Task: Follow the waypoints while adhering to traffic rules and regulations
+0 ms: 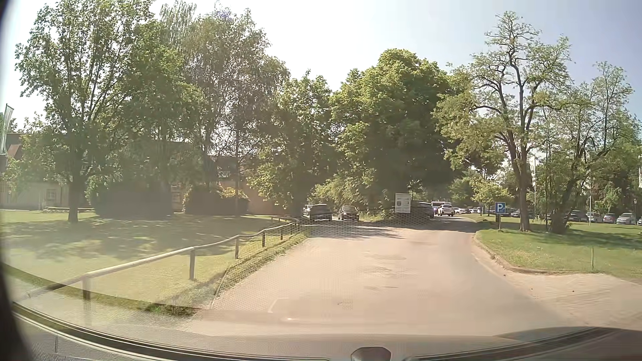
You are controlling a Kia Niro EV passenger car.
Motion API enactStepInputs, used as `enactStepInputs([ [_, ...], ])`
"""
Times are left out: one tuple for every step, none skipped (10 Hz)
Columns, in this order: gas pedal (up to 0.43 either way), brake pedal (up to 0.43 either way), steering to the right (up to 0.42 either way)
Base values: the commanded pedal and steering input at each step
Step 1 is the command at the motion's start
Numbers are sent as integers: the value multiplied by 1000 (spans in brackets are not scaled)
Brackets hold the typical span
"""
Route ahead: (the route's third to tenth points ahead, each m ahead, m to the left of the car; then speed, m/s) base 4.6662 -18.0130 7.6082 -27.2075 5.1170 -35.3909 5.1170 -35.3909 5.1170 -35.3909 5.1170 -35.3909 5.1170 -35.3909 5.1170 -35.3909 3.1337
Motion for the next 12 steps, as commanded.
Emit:
enactStepInputs([
  [0,195,178],
  [0,195,229],
  [0,195,270],
  [0,195,303],
  [0,189,342],
  [0,189,370],
  [0,189,410],
  [0,189,456],
  [0,183,492],
  [0,183,544],
  [0,177,586],
  [0,171,612],
])
